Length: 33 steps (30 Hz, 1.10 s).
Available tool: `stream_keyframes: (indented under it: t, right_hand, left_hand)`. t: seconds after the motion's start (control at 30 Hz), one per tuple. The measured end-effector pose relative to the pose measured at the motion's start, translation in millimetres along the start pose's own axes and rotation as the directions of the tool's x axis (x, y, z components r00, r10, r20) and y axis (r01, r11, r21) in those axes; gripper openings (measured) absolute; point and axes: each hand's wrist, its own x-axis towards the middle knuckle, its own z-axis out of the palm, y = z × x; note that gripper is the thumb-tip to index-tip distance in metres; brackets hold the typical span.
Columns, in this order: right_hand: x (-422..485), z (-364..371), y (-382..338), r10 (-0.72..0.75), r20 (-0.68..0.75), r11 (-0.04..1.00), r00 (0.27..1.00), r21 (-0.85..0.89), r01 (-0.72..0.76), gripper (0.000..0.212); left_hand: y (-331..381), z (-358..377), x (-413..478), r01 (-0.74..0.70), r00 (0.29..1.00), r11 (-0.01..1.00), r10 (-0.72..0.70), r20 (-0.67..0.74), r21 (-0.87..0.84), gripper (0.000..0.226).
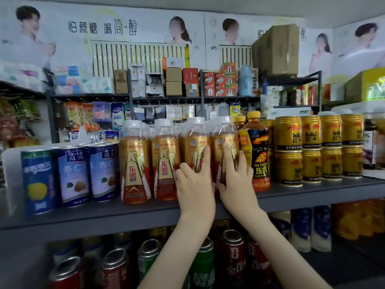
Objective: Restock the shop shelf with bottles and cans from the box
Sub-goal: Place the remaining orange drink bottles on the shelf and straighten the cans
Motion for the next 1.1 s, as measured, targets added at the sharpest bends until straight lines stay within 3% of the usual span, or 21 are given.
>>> stream_keyframes:
  t: [0.17,0.37,0.5,0.6,0.73,0.83,0.93,1.1]
  right_hand:
    - [1.4,5.7,-9.4,0.021,-0.033,0.998,0.999,-0.063,-0.023,0.096]
    - [1.3,0.9,-5.2,-0.011,0.034,1.0,0.999,-0.014,0.012,0.098]
    - [-3.3,2.6,-5.0,-0.08,-0.114,0.986,0.99,-0.156,0.062,0.097]
    - [-8.5,4.0,-14.9,-0.212,-0.211,0.976,0.954,-0.102,0.194,0.091]
    - [-9.5,17.0,-36.1,-0.33,-0.064,0.944,0.942,-0.019,0.33,0.095]
    - [-4.7,25.7,-41.5,-0.307,0.011,0.949,0.952,-0.078,0.307,0.104]
    - [-0.1,25.2,-39.2,-0.29,0.136,0.948,0.947,-0.095,0.304,0.104]
    - [1.5,30.9,-38.7,-0.305,0.033,0.939,0.952,-0.157,0.307,0.11]
  left_hand:
    - [-7.0,-6.0,3.3,-0.067,0.998,0.996,0.068,-0.013,0.058,0.105]
    - [-3.5,-14.7,7.2,-0.07,0.994,0.996,0.066,0.092,0.045,0.101]
    - [-21.0,-35.3,9.1,-0.141,0.987,0.989,0.144,-0.067,0.051,0.074]
    - [-54.8,-52.9,7.3,0.065,0.998,0.993,-0.063,-0.021,0.096,0.075]
    - [-98.6,-61.5,6.3,0.295,0.941,0.955,-0.297,0.162,0.034,0.089]
    - [-115.0,-56.2,8.0,0.34,0.908,0.939,-0.312,0.282,-0.056,0.099]
    - [-113.5,-49.7,4.4,0.267,0.918,0.961,-0.232,0.322,-0.069,0.108]
    - [-99.9,-41.5,3.8,0.274,0.901,0.959,-0.231,0.366,-0.069,0.114]
